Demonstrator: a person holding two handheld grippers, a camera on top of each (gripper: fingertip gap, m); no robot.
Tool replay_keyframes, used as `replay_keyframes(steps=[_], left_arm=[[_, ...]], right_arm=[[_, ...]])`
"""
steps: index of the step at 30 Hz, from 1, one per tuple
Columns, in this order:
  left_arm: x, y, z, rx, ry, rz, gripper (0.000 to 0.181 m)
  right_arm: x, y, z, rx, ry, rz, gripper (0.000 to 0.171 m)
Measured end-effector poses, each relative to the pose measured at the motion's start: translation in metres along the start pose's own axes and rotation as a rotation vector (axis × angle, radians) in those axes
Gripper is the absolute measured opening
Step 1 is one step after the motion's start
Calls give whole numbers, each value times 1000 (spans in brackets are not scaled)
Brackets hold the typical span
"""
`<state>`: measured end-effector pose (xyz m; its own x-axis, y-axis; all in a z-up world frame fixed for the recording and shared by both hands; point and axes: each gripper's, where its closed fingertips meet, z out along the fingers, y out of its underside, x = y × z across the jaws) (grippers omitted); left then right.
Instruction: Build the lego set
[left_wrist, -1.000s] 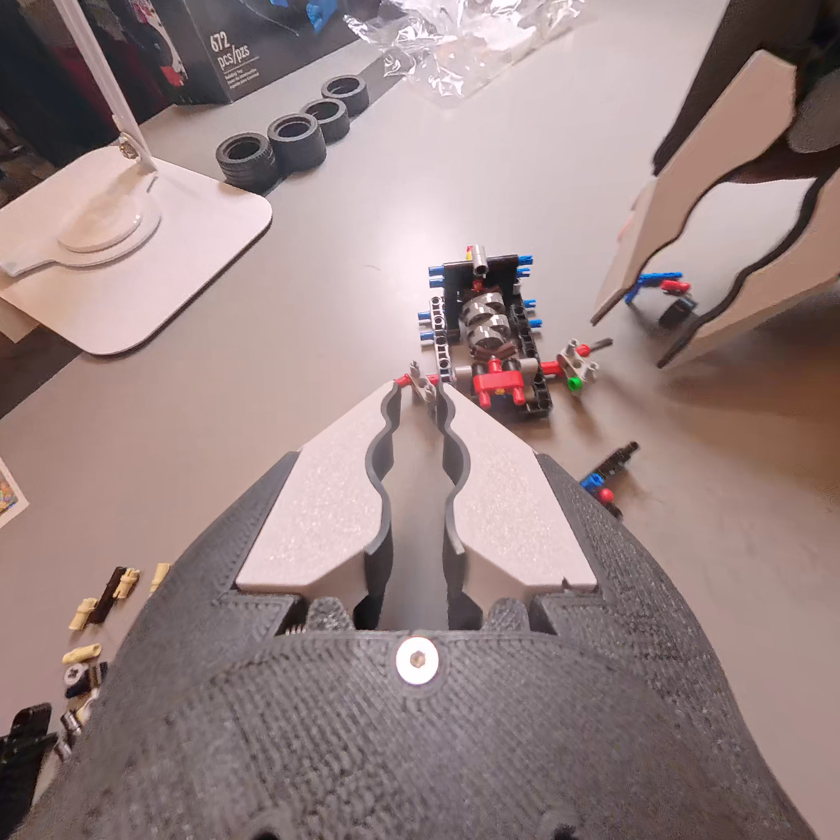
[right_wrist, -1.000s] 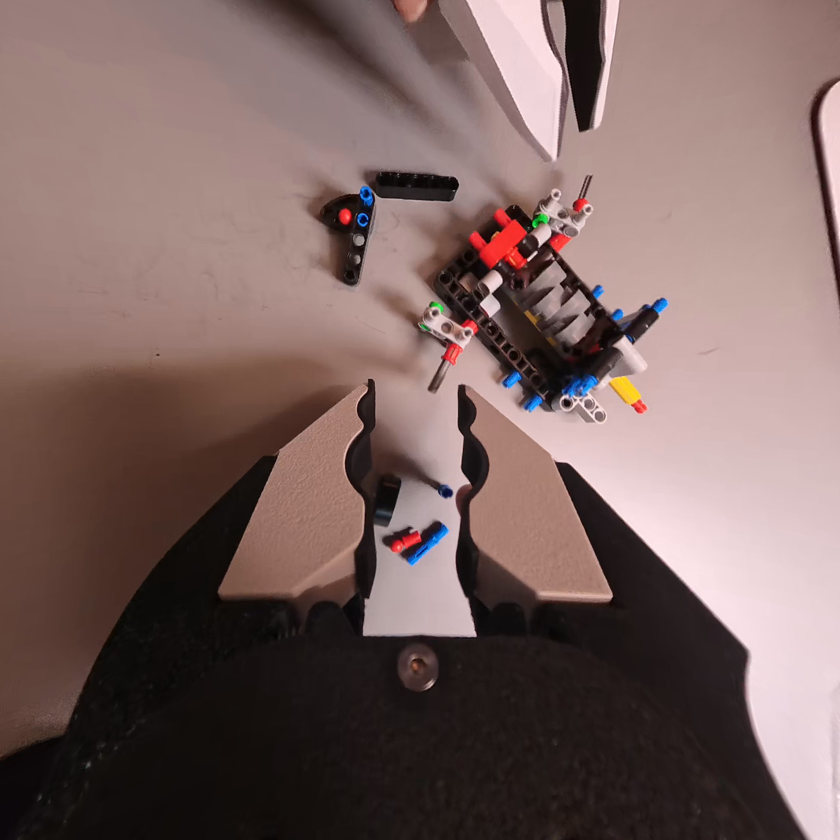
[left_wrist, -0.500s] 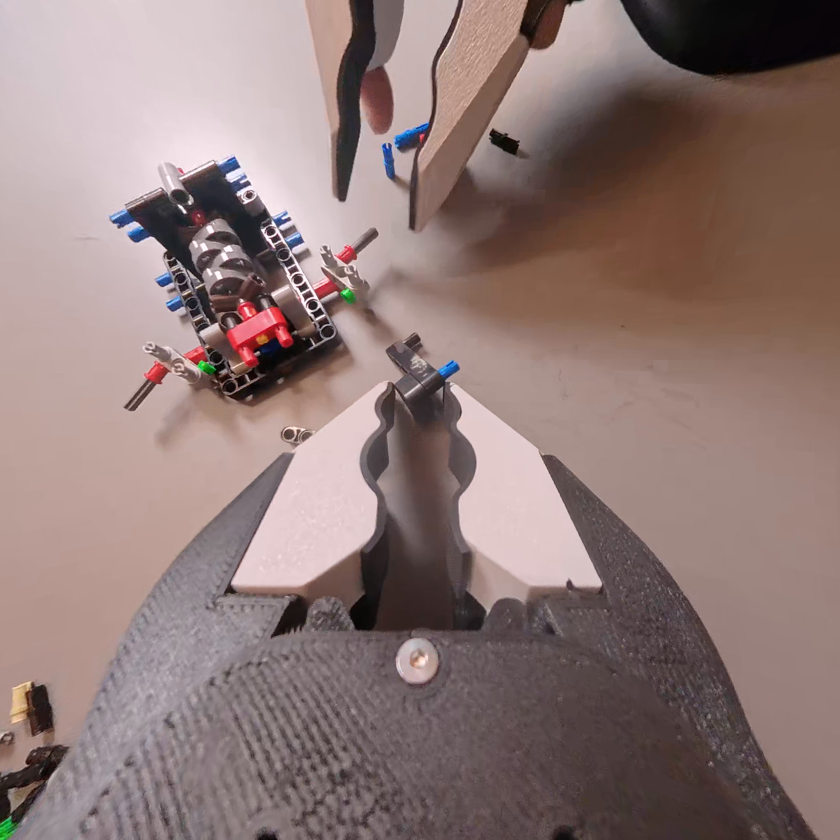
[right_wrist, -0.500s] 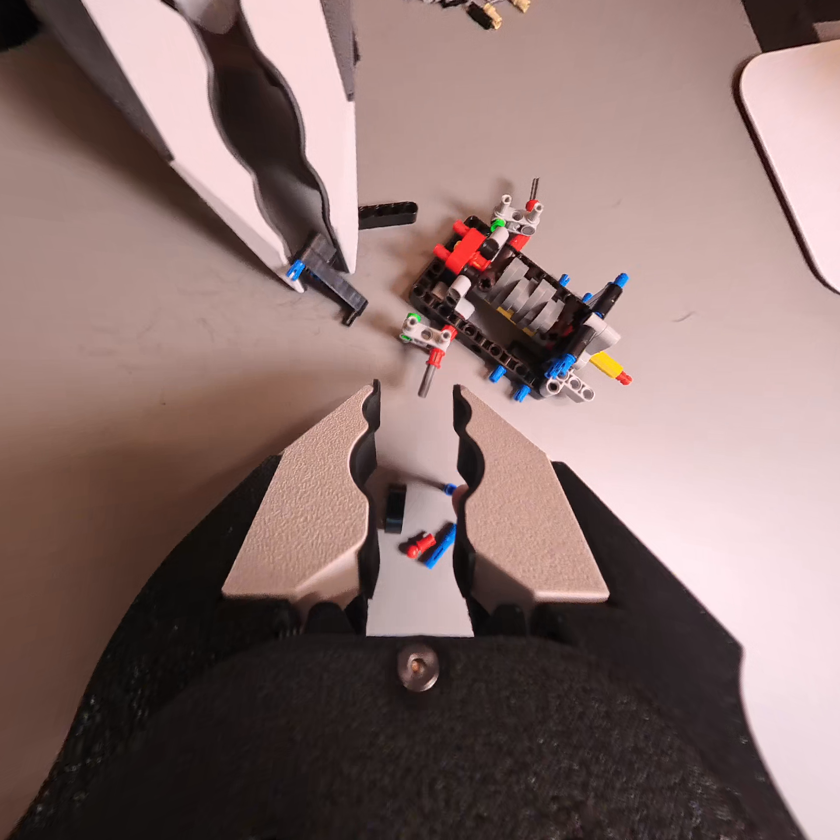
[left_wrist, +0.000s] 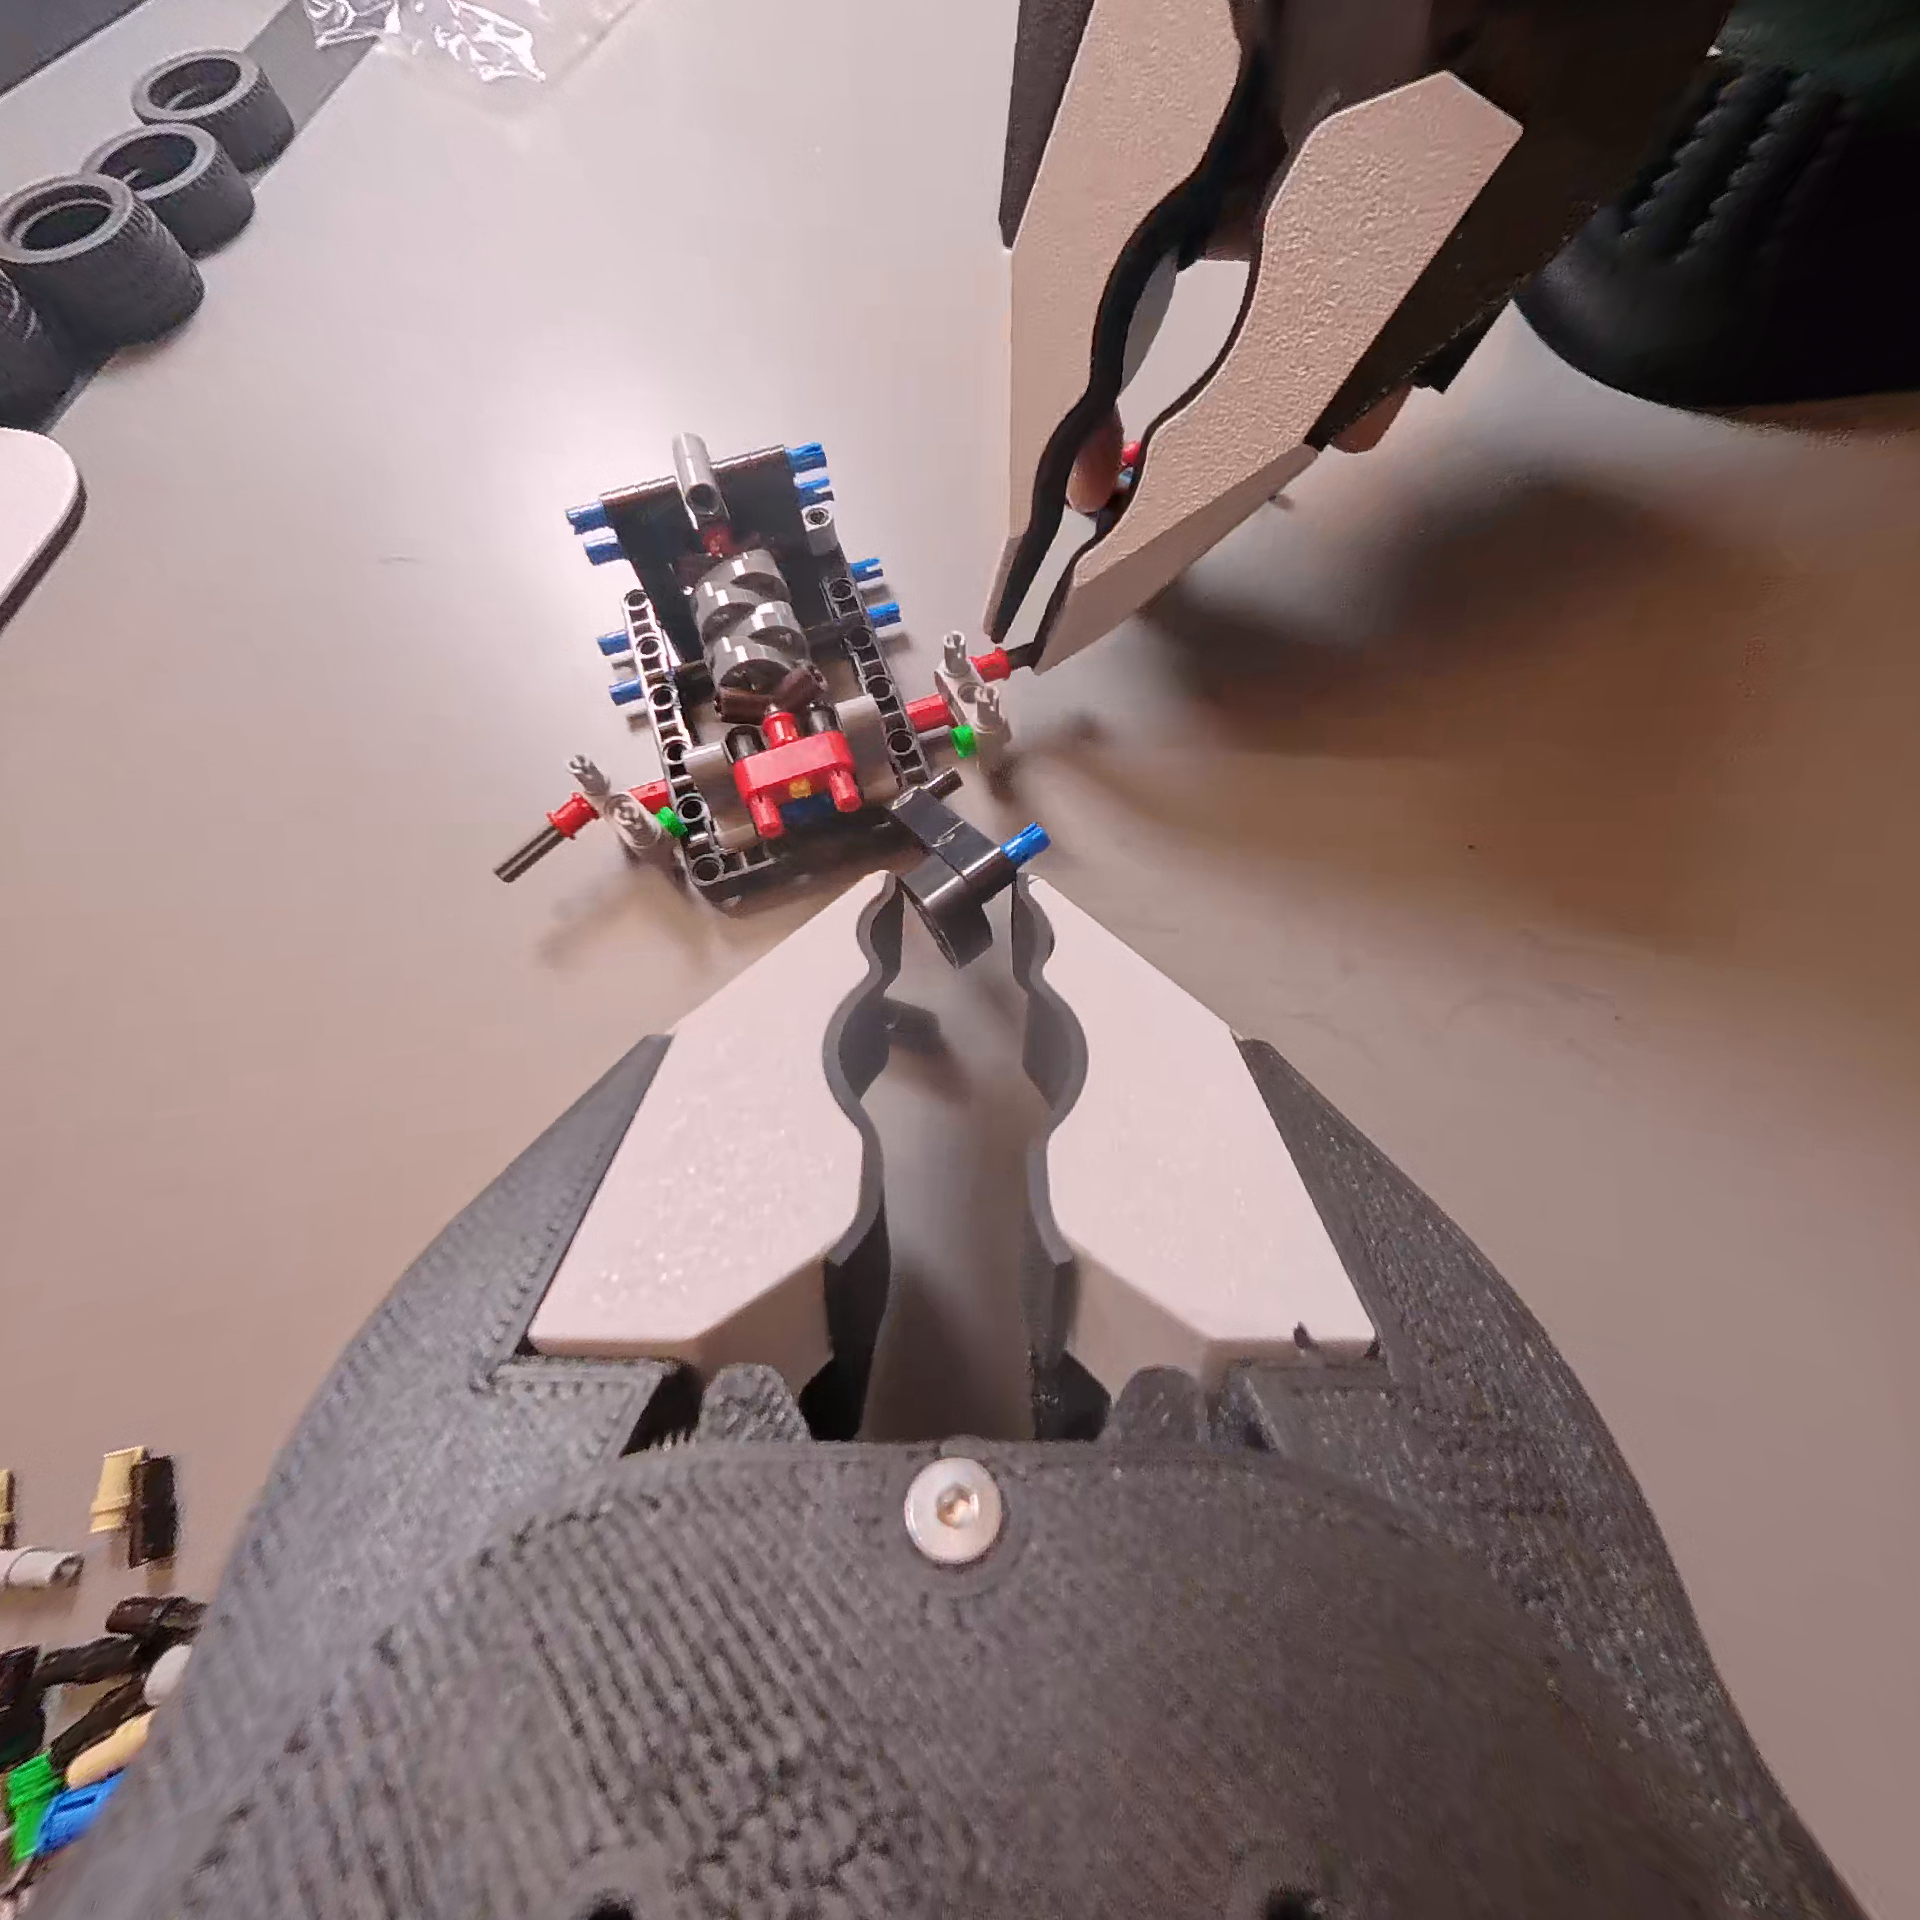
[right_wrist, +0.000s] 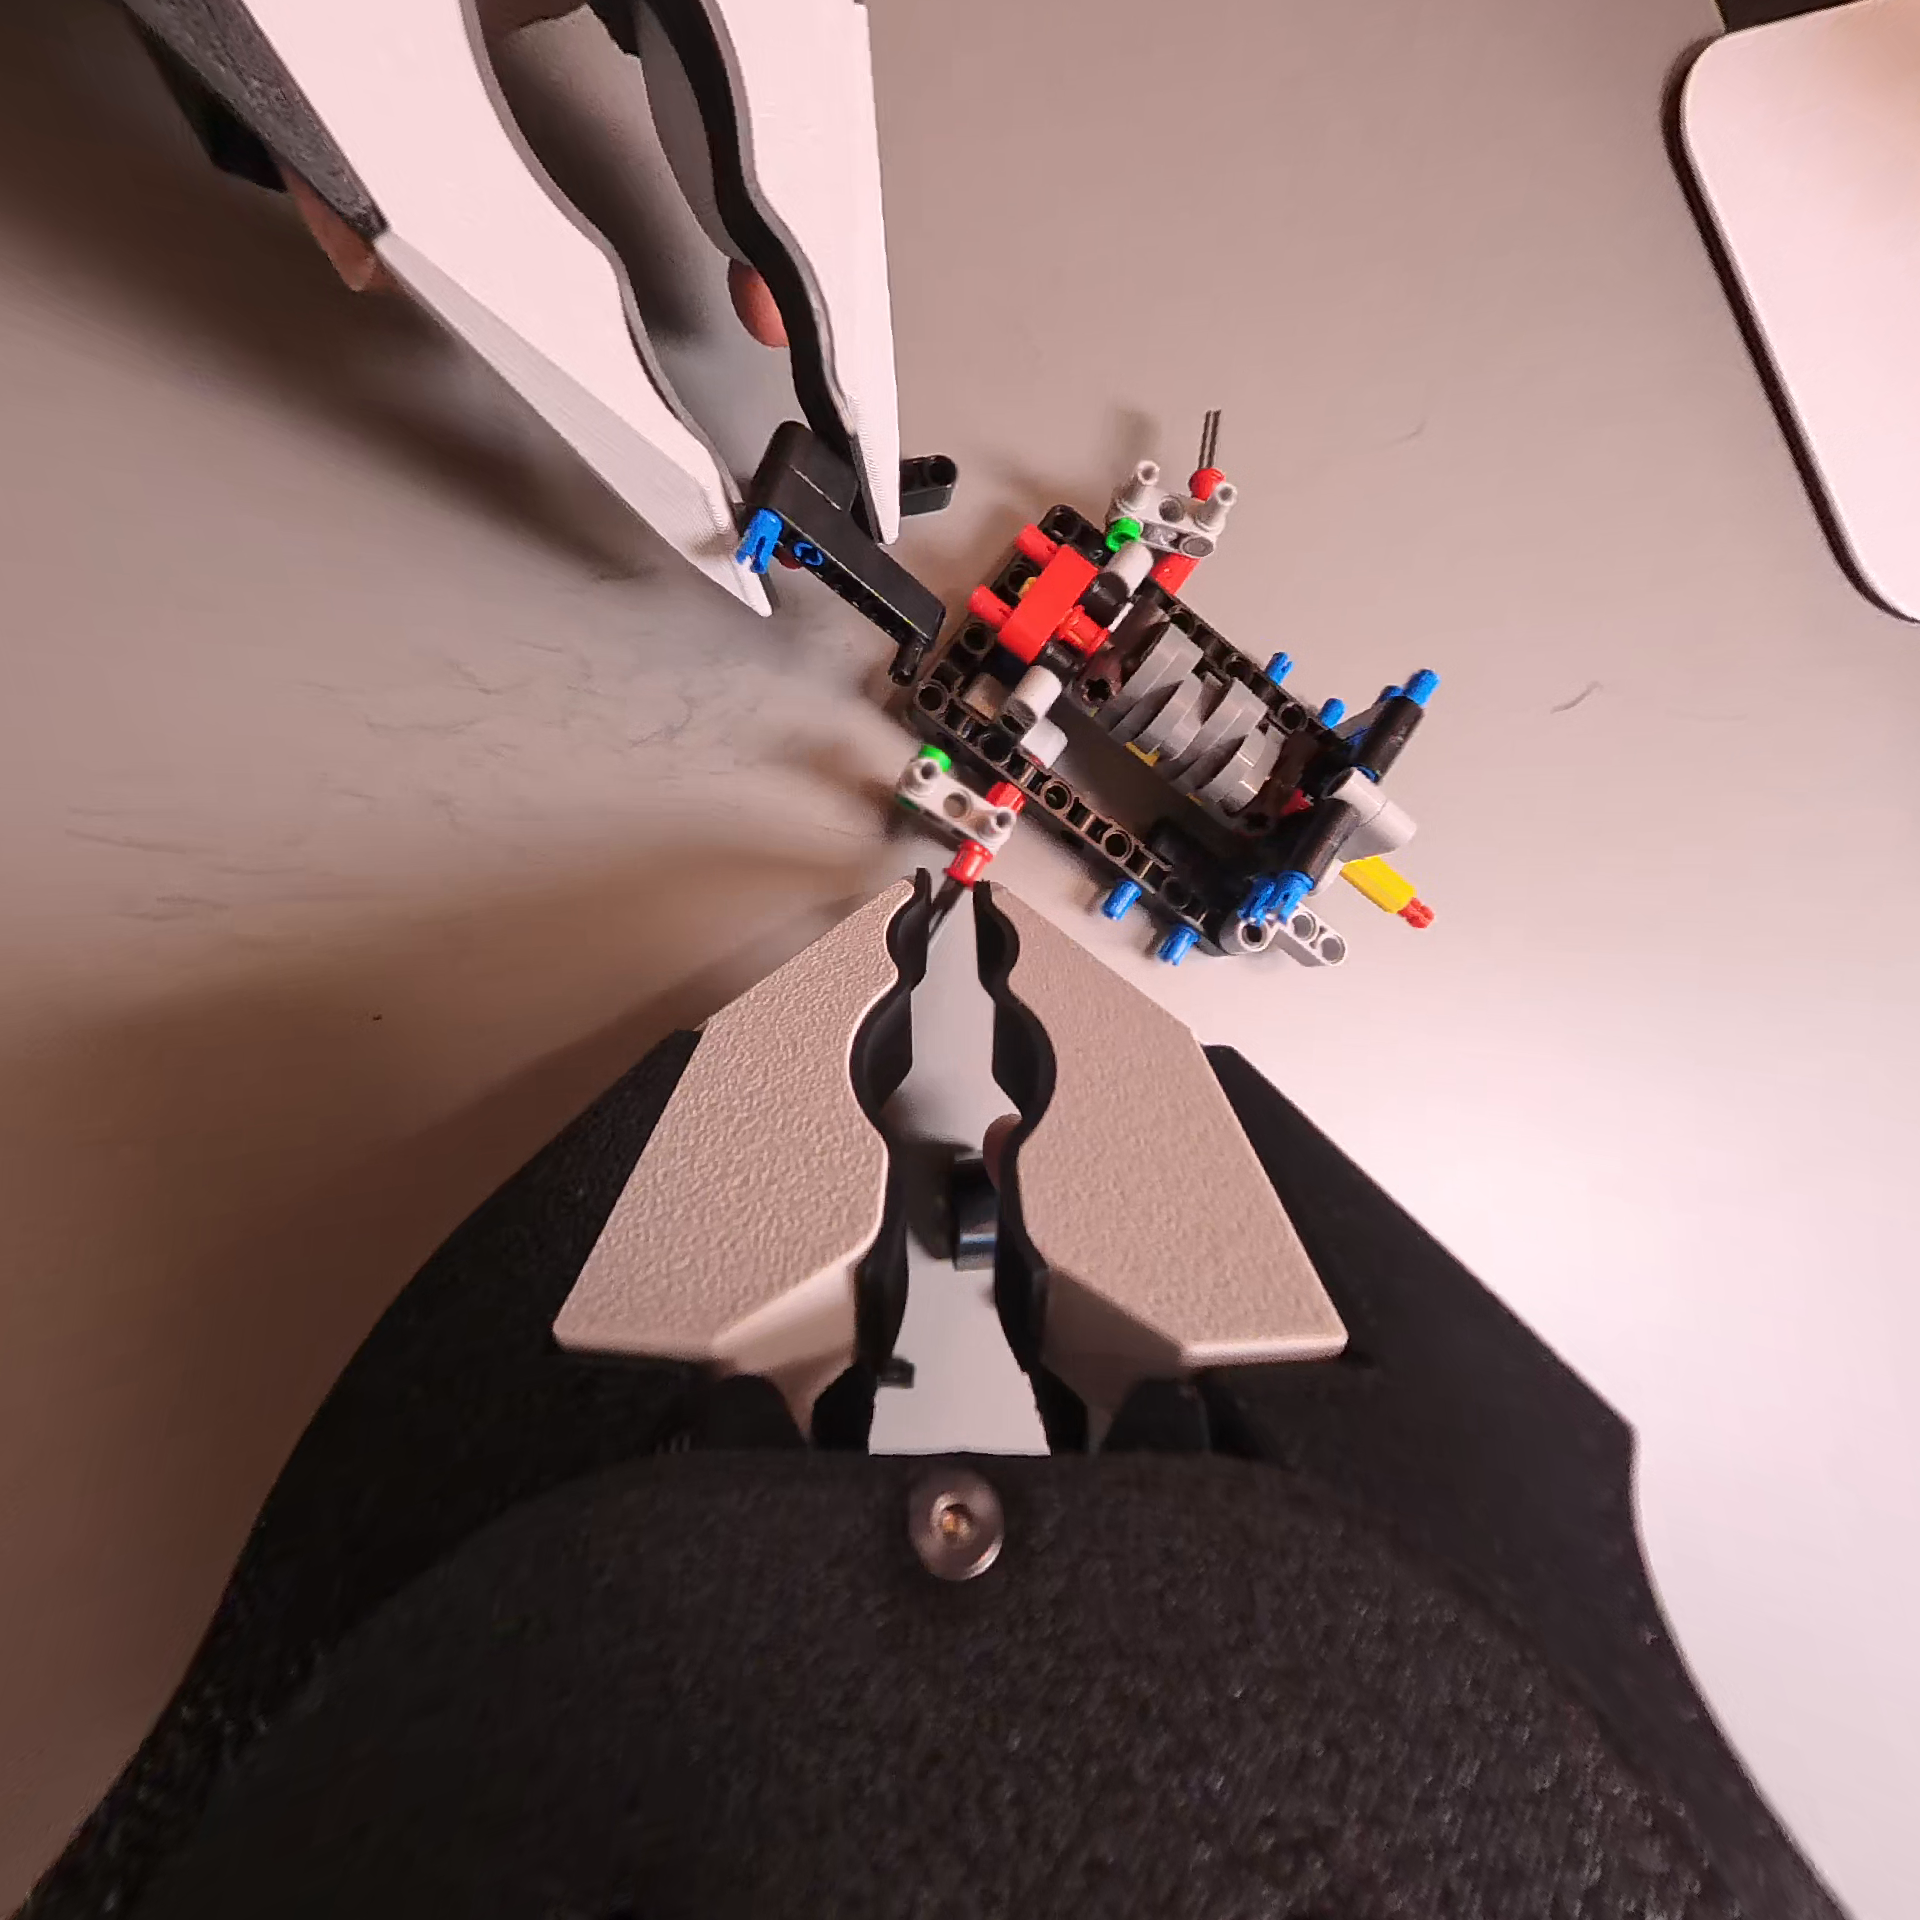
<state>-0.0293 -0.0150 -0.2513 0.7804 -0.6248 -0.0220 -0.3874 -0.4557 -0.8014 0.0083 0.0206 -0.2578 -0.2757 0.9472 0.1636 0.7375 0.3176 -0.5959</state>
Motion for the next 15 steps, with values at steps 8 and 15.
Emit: replay_keyframes(steps=[8,15], left_arm=[[1,-4,-2,40,29,-31,19],[16,-42,-17,287,233,-214,18]], right_arm=[[-6,-5,-11,43,-1,-34,12],[-10,-46,-35,422,29,-273,25]])
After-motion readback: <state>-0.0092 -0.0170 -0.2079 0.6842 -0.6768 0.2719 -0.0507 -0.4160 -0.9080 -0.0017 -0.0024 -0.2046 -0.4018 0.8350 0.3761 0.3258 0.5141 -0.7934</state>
